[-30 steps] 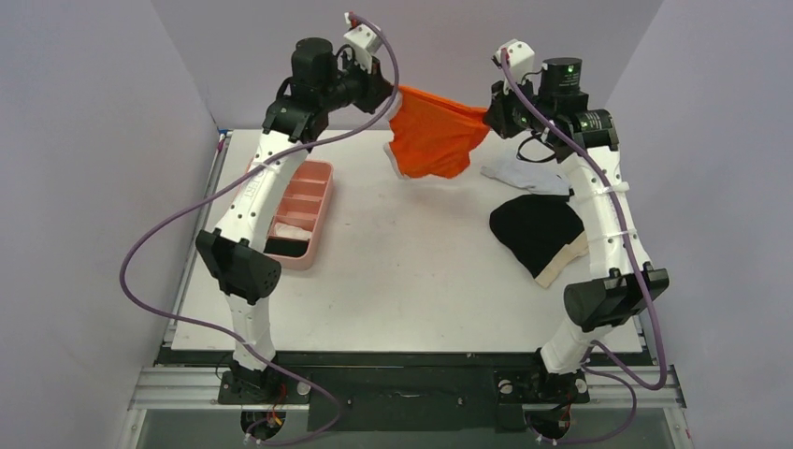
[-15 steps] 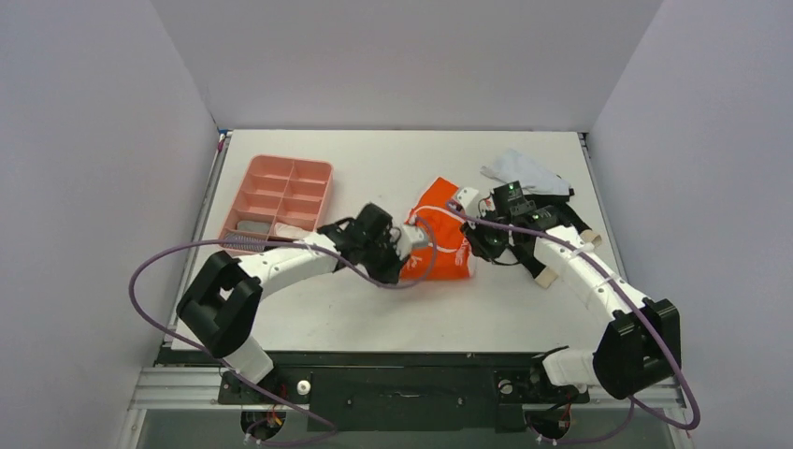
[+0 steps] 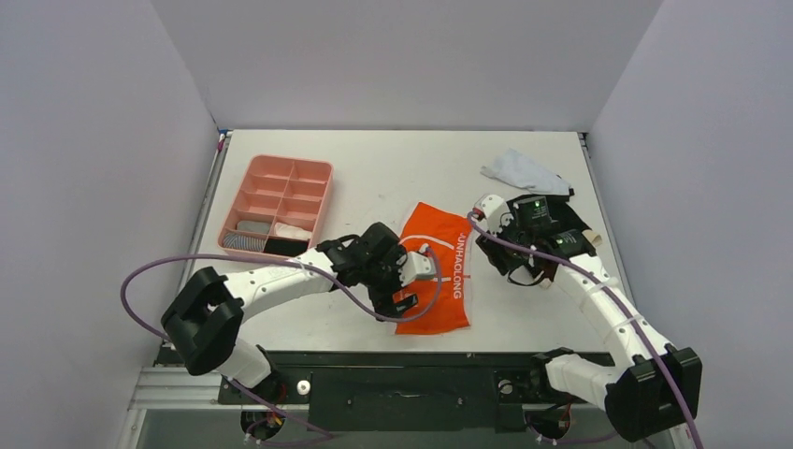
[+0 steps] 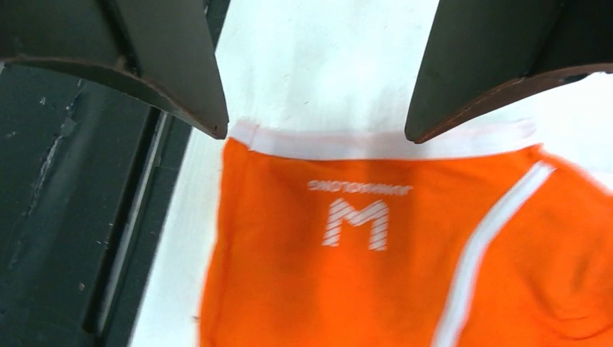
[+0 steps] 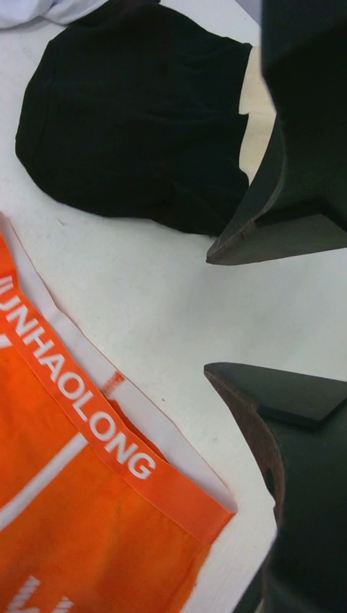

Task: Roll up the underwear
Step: Flatten out the underwear at the center of the board.

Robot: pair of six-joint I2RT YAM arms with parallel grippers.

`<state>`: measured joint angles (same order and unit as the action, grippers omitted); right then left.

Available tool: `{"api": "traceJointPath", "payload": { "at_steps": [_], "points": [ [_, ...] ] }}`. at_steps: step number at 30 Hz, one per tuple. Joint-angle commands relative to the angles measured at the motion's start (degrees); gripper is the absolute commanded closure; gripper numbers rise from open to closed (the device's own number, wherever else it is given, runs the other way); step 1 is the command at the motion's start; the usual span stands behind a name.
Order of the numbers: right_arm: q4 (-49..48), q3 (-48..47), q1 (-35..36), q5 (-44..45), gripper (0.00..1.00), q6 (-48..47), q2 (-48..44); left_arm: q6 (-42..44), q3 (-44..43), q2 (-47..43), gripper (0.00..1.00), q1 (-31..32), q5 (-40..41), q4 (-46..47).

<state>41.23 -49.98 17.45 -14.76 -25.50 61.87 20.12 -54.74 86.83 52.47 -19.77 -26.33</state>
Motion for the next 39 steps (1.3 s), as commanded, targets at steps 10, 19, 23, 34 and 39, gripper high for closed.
{"api": "traceJointPath", "payload": {
  "at_steps": [10, 19, 23, 34, 39],
  "points": [
    [-8.8, -26.6, -2.1, 2.5, 0.42, 14.8, 31.0, -14.6, -17.5, 6.8, 0.03, -22.9, 2.0, 7.8],
    [-4.9, -36.0, -3.2, -0.1, 0.42, 15.7, 45.5, -31.6, -33.9, 28.8, 0.03, -24.9, -1.0, 7.4],
    [-2.9, -38.5, -3.2, -1.8, 0.46, 15.4, 49.8, -36.3, -37.3, 34.5, 0.02, -24.8, -0.3, 7.3],
    [-1.2, -43.6, -2.2, 5.8, 0.68, 14.9, 56.8, -31.3, -30.1, 28.7, 0.02, -24.4, 8.6, 7.6],
    [-0.3, -48.3, -2.2, 9.0, 0.79, 15.9, 60.4, -22.8, -24.9, 22.3, 0.03, -23.8, 12.9, 5.5]
  ]
}}
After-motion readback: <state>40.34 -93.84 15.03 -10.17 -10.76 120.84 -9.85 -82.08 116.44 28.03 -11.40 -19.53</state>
